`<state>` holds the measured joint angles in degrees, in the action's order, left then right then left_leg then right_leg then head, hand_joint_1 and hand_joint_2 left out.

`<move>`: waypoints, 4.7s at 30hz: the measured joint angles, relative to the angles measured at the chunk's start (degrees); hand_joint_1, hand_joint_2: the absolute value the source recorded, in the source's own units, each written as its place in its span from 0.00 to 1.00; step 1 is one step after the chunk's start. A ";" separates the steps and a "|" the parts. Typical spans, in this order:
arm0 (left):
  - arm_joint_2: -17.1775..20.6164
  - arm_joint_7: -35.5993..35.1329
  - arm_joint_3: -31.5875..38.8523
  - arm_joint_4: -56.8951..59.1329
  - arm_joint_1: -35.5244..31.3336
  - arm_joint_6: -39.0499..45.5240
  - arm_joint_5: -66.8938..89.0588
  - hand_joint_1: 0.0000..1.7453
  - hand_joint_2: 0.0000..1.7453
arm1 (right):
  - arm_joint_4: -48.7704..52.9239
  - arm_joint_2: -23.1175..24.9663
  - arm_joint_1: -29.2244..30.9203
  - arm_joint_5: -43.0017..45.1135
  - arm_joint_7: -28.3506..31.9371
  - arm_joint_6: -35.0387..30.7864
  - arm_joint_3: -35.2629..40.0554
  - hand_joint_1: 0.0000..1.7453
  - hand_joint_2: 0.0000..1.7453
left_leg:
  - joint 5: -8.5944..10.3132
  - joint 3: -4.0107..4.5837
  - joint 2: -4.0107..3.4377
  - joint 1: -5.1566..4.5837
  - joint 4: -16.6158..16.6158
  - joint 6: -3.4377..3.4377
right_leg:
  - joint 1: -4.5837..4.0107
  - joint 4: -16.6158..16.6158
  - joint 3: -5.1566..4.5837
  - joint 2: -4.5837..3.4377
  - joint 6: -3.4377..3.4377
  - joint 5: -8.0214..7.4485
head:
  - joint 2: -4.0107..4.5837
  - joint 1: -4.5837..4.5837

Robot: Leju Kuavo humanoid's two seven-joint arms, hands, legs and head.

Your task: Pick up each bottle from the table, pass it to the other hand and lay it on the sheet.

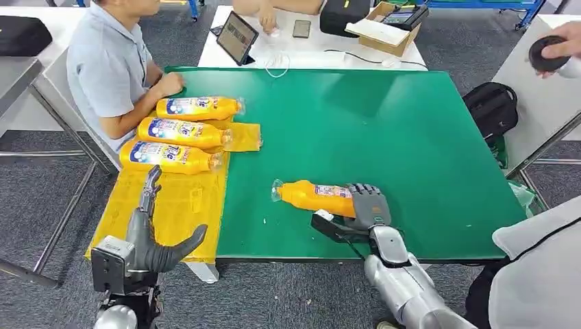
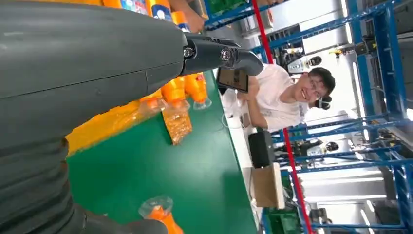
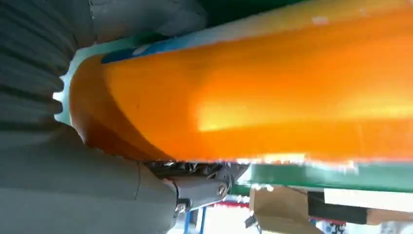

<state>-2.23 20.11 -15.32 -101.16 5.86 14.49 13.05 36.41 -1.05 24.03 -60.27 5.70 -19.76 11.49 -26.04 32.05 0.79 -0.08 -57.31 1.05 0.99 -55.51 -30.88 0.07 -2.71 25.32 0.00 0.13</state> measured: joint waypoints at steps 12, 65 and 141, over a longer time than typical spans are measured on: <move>-3.52 -0.27 -2.10 8.51 2.82 0.63 -13.89 0.00 1.00 | 18.61 6.23 -11.96 32.34 18.37 1.26 -3.25 0.99 1.00 | -0.11 0.38 -0.61 0.16 -0.01 -0.04 | -0.17 -0.06 0.13 -0.75 0.09 -0.22 | 0.00 0.02; -2.51 -3.08 -12.31 10.30 0.30 -4.04 -37.62 1.00 1.00 | 14.01 14.60 -8.65 31.00 22.96 -13.18 27.87 0.81 1.00 | -0.06 1.23 -0.56 0.16 -0.02 -0.02 | -0.16 -0.08 -0.69 -0.62 0.09 -0.22 | 0.00 0.00; 9.88 -18.43 -6.69 68.54 -44.56 -12.37 43.88 0.00 1.00 | 12.63 18.31 -10.25 39.65 34.26 -19.02 21.47 0.00 0.00 | 0.12 0.99 -0.57 0.19 -0.02 -0.15 | -0.17 -0.31 -0.52 -0.63 0.10 -0.25 | 0.00 -0.02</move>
<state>7.65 1.68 -22.01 -32.61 -38.70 2.13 56.92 49.05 17.27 13.79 -20.62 39.95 -38.77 32.96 -25.92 33.03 0.22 0.11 -57.33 0.90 0.81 -55.82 -31.40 -0.56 -2.62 25.08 0.00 0.11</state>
